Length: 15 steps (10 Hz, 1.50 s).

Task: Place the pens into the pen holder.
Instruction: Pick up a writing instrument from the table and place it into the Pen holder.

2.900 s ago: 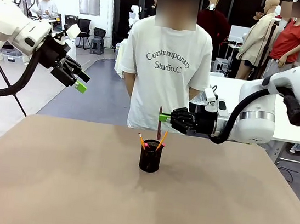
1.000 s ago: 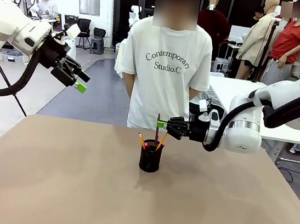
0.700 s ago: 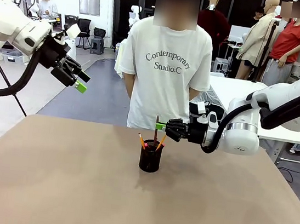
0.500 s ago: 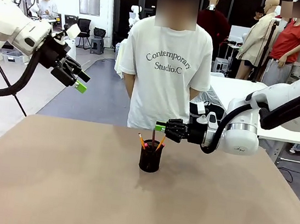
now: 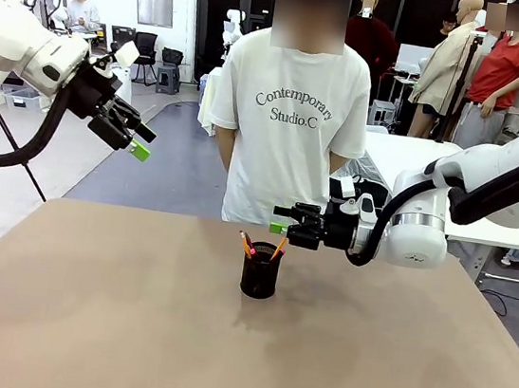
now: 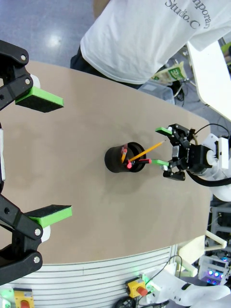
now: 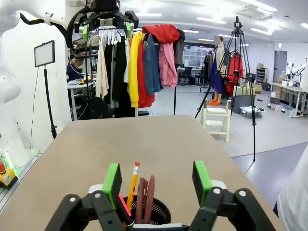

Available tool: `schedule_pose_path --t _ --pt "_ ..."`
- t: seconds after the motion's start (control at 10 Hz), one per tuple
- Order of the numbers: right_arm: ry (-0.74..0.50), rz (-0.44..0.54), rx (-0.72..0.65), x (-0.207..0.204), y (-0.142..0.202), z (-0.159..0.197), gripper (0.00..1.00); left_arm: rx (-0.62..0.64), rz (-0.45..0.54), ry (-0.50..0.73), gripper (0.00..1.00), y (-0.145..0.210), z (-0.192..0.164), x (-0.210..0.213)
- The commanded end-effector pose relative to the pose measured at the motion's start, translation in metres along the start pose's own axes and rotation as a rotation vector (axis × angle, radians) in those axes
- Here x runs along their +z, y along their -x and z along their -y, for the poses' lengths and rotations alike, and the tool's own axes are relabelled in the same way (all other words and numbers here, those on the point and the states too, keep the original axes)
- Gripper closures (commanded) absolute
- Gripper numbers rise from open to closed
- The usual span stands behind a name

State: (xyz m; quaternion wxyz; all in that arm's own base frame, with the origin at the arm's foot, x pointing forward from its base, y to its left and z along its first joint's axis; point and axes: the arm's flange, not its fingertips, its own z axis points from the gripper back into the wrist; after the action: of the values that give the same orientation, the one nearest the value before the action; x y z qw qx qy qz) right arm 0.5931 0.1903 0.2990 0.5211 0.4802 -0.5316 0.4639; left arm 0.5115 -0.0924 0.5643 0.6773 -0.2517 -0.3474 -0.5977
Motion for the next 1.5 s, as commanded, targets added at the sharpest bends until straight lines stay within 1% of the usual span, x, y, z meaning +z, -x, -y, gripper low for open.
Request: schedule_pose_path --t 0.0,0.4,0.5,0.7,0.8,0.9,1.0,1.1,1.4 --pt "-0.034 -0.007 0.021 -0.003 -0.006 0.004 0.0 -0.005 -0.005 -0.002 0.0 -0.001 0.0 0.002" --pt "-0.047 -0.017 0.021 -0.003 -0.007 0.003 0.0 -0.005 -0.005 -0.002 0.0 -0.001 0.0 0.002" --pt "-0.046 -0.023 0.009 -0.003 -0.008 -0.003 0.0 -0.005 -0.005 -0.002 0.0 -0.001 0.0 0.002" --pt "-0.041 -0.06 -0.006 -0.004 -0.019 -0.004 0.0 -0.005 -0.005 -0.002 0.0 -0.001 0.0 0.002" --pt "-0.045 -0.091 -0.038 -0.002 -0.028 -0.011 0.0 -0.005 -0.005 -0.002 0.0 -0.001 0.0 0.002" --pt "-0.069 -0.127 -0.034 0.0 -0.037 -0.011 0.0 -0.005 -0.005 -0.002 0.0 -0.001 0.0 0.002" --pt "-0.058 -0.193 -0.043 0.001 -0.049 -0.013 0.0 -0.005 -0.005 -0.002 0.0 -0.001 0.0 0.002" --pt "-0.08 -0.283 -0.06 0.002 -0.061 -0.017 0.0 -0.005 -0.005 -0.002 0.0 -0.001 0.0 0.002" --pt "-0.107 -0.398 -0.031 0.007 -0.108 -0.022 0.0 -0.005 -0.005 -0.002 0.0 -0.001 0.0 0.002"
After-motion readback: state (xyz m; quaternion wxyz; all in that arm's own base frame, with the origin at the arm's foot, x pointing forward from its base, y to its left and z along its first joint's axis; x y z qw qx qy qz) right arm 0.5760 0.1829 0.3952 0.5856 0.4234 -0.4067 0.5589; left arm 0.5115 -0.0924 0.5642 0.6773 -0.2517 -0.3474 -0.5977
